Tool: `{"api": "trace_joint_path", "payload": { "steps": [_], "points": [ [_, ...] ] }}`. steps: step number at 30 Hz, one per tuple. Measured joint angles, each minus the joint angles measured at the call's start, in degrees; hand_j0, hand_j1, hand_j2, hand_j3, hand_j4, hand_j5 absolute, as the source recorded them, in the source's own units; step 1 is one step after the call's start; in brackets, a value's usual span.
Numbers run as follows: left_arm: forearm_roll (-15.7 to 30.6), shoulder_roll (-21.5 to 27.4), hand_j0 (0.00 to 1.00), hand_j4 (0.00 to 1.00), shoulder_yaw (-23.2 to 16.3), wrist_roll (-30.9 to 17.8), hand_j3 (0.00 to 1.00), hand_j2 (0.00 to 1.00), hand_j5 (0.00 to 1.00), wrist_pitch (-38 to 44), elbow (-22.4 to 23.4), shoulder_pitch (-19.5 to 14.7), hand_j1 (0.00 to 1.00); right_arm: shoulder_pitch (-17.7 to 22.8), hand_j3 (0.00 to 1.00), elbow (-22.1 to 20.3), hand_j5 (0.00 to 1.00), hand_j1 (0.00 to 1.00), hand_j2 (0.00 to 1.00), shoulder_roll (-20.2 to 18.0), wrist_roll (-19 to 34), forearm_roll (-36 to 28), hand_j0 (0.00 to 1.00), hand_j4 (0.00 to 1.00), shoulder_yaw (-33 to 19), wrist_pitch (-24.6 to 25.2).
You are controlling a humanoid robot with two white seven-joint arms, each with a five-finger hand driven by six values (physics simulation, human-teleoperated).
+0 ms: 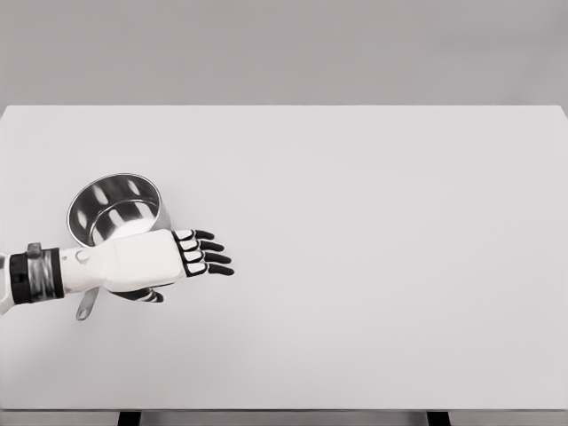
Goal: Rotate pot handle
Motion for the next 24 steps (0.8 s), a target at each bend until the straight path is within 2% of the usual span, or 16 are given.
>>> {"api": "trace_joint_path", "payload": {
  "steps": [24],
  "points": [
    [-2.02,4.19,1.0,1.0,0.08,-0.11,1.0,1.0,1.0,0.0,0.0,0.79,1.0,0.0,1.0,0.0,1.0,1.0,1.0,0.0,0.0,0.0,1.0,1.0,0.0,-0.03]
  ]
}}
